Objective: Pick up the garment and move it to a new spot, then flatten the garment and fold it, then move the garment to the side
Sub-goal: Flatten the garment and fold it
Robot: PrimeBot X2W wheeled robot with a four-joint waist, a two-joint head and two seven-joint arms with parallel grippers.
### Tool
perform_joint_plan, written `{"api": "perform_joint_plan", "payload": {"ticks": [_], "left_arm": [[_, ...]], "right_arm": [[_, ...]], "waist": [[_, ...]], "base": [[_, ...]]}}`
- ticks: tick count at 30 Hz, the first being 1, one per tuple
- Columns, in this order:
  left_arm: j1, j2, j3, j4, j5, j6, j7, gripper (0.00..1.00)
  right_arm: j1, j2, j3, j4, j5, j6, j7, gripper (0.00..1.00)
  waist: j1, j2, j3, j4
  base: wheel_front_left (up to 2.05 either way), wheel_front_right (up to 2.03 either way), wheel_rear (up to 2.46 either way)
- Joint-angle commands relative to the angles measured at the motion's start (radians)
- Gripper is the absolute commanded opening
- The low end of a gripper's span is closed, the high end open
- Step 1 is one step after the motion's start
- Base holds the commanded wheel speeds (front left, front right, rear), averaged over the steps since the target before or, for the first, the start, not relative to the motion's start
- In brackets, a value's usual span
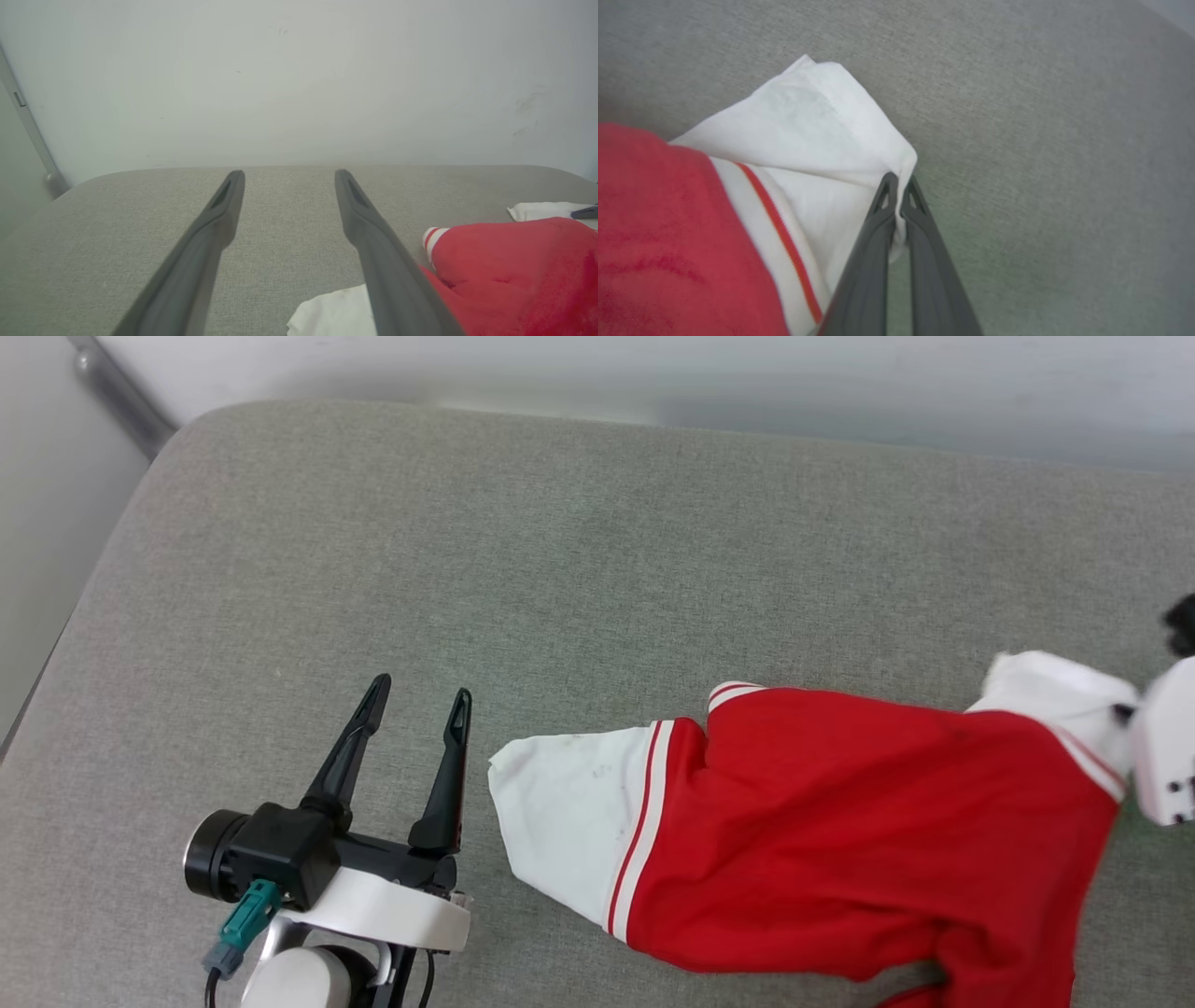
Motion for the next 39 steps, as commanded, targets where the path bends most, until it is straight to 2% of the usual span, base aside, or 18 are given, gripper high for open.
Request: {"api": "perform_joint_plan", "payload": {"ticks": [1, 7, 11, 12, 13, 16, 20, 21, 24, 25, 26, 31, 32, 35, 39], "left_arm": [[0.005, -0.004, 0.005, 0.001, 0.01, -0.005, -0.003, 1.0], [0.0, -0.019, 0.025, 0.01, 0.019, -0.019, -0.003, 1.0], [0.006, -0.021, 0.04, 0.02, 0.026, -0.026, -0.003, 1.0], [0.009, -0.021, 0.044, 0.023, 0.026, -0.028, -0.003, 1.0], [0.009, -0.021, 0.048, 0.026, 0.026, -0.029, -0.003, 1.0], [0.014, -0.018, 0.061, 0.034, 0.027, -0.034, -0.003, 1.0], [0.026, -0.021, 0.073, 0.037, 0.015, -0.043, -0.003, 1.0], [0.026, -0.021, 0.073, 0.037, 0.015, -0.043, -0.003, 1.0], [0.037, -0.022, 0.079, 0.043, 0.007, -0.046, -0.003, 1.0], [0.048, -0.024, 0.078, 0.045, -0.004, -0.051, -0.003, 1.0], [0.048, -0.024, 0.078, 0.045, -0.004, -0.051, -0.003, 1.0], [0.07, -0.019, 0.057, 0.046, -0.044, -0.062, 0.04, 1.0], [0.072, -0.003, 0.036, 0.031, -0.063, -0.071, 0.1, 1.0], [0.055, 0.015, 0.007, 0.015, -0.093, -0.077, 0.217, 1.0], [0.0, 0.046, -0.025, -0.005, -0.134, -0.078, 0.448, 1.0]], "right_arm": [[0.012, -0.009, -0.037, 0.033, -0.022, -0.001, -0.028, 0.0], [0.029, 0.01, -0.24, 0.264, -0.138, -0.001, -0.101, 0.0], [0.053, 0.062, -0.311, 0.334, -0.174, -0.001, -0.132, 0.0], [0.056, 0.076, -0.325, 0.335, -0.179, -0.001, -0.152, 0.25], [0.058, 0.091, -0.339, 0.333, -0.18, -0.001, -0.171, 1.0], [0.06, 0.126, -0.361, 0.297, -0.187, -0.001, -0.236, 1.0], [0.089, 0.165, -0.358, 0.172, -0.18, -0.001, -0.355, 1.0], [0.089, 0.165, -0.358, 0.172, -0.18, -0.001, -0.355, 1.0], [0.131, 0.185, -0.368, 0.044, -0.153, -0.001, -0.437, 1.0], [0.173, 0.197, -0.38, -0.048, -0.148, -0.001, -0.488, 1.0], [0.173, 0.197, -0.38, -0.048, -0.148, -0.001, -0.488, 1.0], [0.32, 0.266, -0.472, -0.288, -0.169, -0.001, -0.589, 1.0], [0.406, 0.325, -0.539, -0.442, -0.215, -0.001, -0.635, 1.0], [0.484, 0.377, -0.583, -0.581, -0.255, -0.001, -0.655, 1.0], [0.551, 0.413, -0.612, -0.715, -0.297, -0.001, -0.645, 1.0]], "waist": [[-0.0001, -0.0001, 0.003, -0.004], [-0.0001, -0.0001, 0.004, -0.011], [-0.0001, -0.0001, -0.003, -0.025], [-0.0001, -0.0001, -0.006, -0.03], [-0.0001, -0.0001, -0.011, -0.036], [-0.0001, -0.0001, -0.029, -0.059], [-0.0001, -0.0001, -0.056, -0.091], [-0.0001, -0.0001, -0.056, -0.091], [-0.0001, -0.0001, -0.077, -0.111], [-0.0001, -0.0001, -0.089, -0.121], [-0.0001, -0.0001, -0.089, -0.121], [-0.0001, -0.0001, -0.103, -0.14], [-0.0001, -0.0001, -0.098, -0.15], [-0.0001, -0.0001, -0.081, -0.162], [-0.0001, -0.0001, -0.052, -0.176]], "base": [[0.0, 0.0, 0.0], [0.0, 0.0, 0.0], [0.0, 0.0, 0.0], [0.0, 0.0, 0.0], [0.0, 0.0, 0.0], [0.0, 0.0, 0.0], [0.0, 0.0, 0.0], [0.0, 0.0, 0.0], [0.0, 0.0, 0.0], [0.0, 0.0, 0.0], [0.0, 0.0, 0.0], [0.0, 0.0, 0.0], [0.0, 0.0, 0.0], [0.0, 0.0, 0.0], [0.0, 0.0, 0.0]]}}
